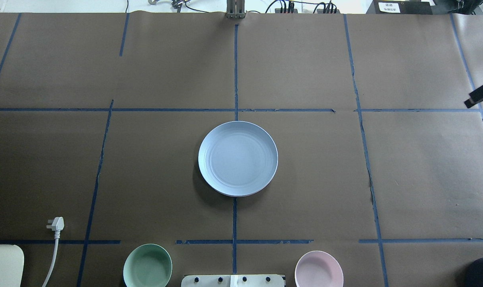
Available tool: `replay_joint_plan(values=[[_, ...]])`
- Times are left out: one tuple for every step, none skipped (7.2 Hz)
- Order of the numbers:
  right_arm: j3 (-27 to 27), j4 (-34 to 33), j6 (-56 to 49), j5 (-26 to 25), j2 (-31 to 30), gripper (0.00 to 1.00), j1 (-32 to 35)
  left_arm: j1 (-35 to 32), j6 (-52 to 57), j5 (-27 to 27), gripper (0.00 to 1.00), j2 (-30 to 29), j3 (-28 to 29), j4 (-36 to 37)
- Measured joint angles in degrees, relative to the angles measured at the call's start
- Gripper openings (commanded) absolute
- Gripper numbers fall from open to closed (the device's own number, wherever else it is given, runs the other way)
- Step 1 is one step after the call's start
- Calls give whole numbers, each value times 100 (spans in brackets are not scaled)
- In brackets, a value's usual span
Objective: Stack three plates with pink and blue
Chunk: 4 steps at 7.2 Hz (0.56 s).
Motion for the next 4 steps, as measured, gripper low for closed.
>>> replay_joint_plan(values=[[3, -181, -655, -2, -299, 100, 404, 1, -12, -7, 100, 21, 27, 0], [2, -296, -1027, -40, -593, 100, 656, -1, -20, -7, 100, 33, 39, -9], [-7, -315, -1168, -75, -855, 100, 774, -7, -20, 1, 100, 48, 27, -7], [-32, -318, -1196, -98, -1008, 100, 821, -11, -13, 16, 100, 105, -14, 13]])
